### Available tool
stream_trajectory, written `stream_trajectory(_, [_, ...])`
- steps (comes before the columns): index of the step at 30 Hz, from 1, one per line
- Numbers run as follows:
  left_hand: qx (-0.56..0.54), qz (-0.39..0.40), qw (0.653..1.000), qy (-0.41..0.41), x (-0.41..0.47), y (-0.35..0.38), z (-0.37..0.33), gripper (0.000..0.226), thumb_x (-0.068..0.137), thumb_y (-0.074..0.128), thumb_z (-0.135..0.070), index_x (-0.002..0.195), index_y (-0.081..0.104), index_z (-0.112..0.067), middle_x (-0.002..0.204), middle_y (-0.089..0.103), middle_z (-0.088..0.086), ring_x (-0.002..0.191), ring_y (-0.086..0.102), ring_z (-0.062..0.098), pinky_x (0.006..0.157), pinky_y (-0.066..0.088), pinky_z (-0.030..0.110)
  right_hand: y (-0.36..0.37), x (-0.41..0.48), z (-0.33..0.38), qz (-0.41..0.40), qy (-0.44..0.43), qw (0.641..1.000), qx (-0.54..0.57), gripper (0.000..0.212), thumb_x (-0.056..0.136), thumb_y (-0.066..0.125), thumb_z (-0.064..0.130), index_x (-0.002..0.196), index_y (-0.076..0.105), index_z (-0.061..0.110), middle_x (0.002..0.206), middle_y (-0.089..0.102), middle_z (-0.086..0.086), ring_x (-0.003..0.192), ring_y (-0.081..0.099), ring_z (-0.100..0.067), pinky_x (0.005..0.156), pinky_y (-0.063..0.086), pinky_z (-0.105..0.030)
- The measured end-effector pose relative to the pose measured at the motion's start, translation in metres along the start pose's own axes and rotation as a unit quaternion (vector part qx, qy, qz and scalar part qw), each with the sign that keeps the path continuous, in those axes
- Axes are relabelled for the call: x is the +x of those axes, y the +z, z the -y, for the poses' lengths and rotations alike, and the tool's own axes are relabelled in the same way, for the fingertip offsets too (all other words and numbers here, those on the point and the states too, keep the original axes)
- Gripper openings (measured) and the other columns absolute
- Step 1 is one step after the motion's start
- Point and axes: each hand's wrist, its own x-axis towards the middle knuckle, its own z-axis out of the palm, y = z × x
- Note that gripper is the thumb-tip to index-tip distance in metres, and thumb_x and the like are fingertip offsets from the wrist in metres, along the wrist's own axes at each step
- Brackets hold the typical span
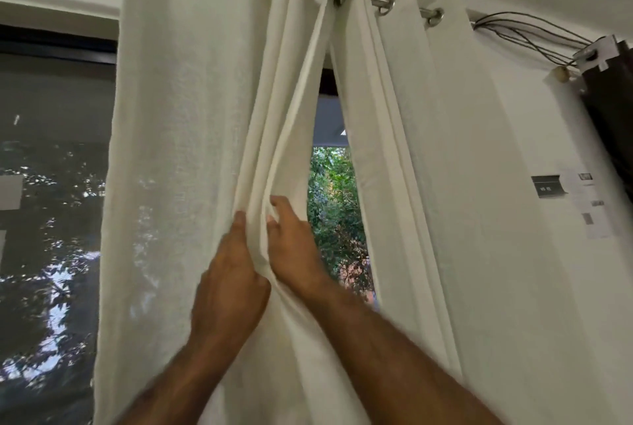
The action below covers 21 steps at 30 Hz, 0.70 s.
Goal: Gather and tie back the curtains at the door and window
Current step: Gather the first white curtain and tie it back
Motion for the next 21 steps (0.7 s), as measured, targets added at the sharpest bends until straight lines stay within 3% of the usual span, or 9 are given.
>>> stream_trajectory(4, [0.000, -0.065, 0.998, 0.016, -0.001, -0.061, 0.047, 0.067, 0.085, 0.060, 0.003, 0.145, 0.042, -0.021, 0.137, 0.058, 0.013, 0.117, 0.058, 0.034, 0.094, 0.046, 0.046, 0.058, -0.020, 0.067, 0.066, -0.039, 0.995, 0.064, 0.029, 0.103, 0.041, 0.027, 0.132, 0.044, 0.025, 0.109, 0.067, -0.025, 0.099, 0.065, -0.041, 0.074, 0.045, -0.031])
stream_trajectory(7, [0.004, -0.077, 0.997, -0.018, -0.003, -0.084, 0.065, 0.069, 0.073, 0.056, 0.014, 0.131, 0.055, -0.024, 0.114, 0.068, 0.019, 0.095, 0.063, 0.037, 0.082, 0.049, 0.045, 0.050, -0.021, 0.074, 0.043, -0.049, 0.993, 0.093, 0.029, 0.103, 0.044, 0.027, 0.132, 0.049, 0.026, 0.115, 0.068, -0.017, 0.103, 0.065, -0.034, 0.078, 0.045, -0.029])
stream_trajectory(10, [-0.019, -0.044, 0.998, 0.027, -0.003, -0.069, 0.040, 0.069, 0.069, 0.053, 0.015, 0.127, 0.060, -0.022, 0.120, 0.067, 0.009, 0.105, 0.062, 0.030, 0.093, 0.049, 0.041, 0.014, -0.012, 0.052, -0.001, 0.013, 0.996, 0.090, 0.032, 0.100, 0.047, 0.039, 0.127, 0.057, 0.023, 0.121, 0.067, -0.013, 0.110, 0.063, -0.032, 0.095, 0.051, -0.043])
stream_trajectory(12, [-0.040, -0.021, 0.996, 0.073, -0.007, -0.047, 0.019, 0.066, 0.070, 0.052, 0.013, 0.126, 0.061, -0.021, 0.123, 0.065, -0.002, 0.113, 0.059, 0.018, 0.099, 0.046, 0.033, -0.005, -0.010, 0.041, 0.007, 0.041, 0.997, 0.066, 0.052, 0.093, 0.046, 0.064, 0.124, 0.055, 0.023, 0.120, 0.068, -0.009, 0.109, 0.064, -0.031, 0.097, 0.050, -0.047])
stream_trajectory(14, [-0.070, -0.014, 0.994, 0.088, -0.010, -0.028, 0.002, 0.060, 0.072, 0.051, 0.008, 0.123, 0.062, -0.021, 0.116, 0.066, -0.007, 0.108, 0.059, 0.012, 0.094, 0.047, 0.028, -0.015, -0.009, 0.037, 0.030, 0.039, 0.999, 0.013, 0.069, 0.085, 0.043, 0.078, 0.125, 0.049, 0.022, 0.119, 0.068, -0.009, 0.106, 0.065, -0.032, 0.095, 0.051, -0.049])
stream_trajectory(17, [-0.100, -0.036, 0.991, 0.076, -0.012, -0.012, -0.012, 0.049, 0.076, 0.050, 0.001, 0.119, 0.064, -0.020, 0.109, 0.067, -0.009, 0.101, 0.062, 0.011, 0.089, 0.050, 0.028, -0.027, -0.011, 0.028, 0.034, 0.038, 0.998, -0.042, 0.071, 0.088, 0.039, 0.077, 0.132, 0.043, 0.021, 0.122, 0.067, -0.010, 0.107, 0.065, -0.033, 0.094, 0.052, -0.050])
stream_trajectory(21, [-0.111, -0.083, 0.989, 0.053, -0.016, -0.005, -0.021, 0.042, 0.078, 0.055, 0.005, 0.113, 0.066, -0.016, 0.101, 0.063, -0.014, 0.097, 0.063, 0.012, 0.086, 0.052, 0.029, -0.041, -0.017, 0.016, 0.011, 0.055, 0.992, -0.110, 0.080, 0.088, 0.030, 0.080, 0.144, 0.033, 0.023, 0.129, 0.064, -0.012, 0.115, 0.063, -0.036, 0.097, 0.051, -0.049])
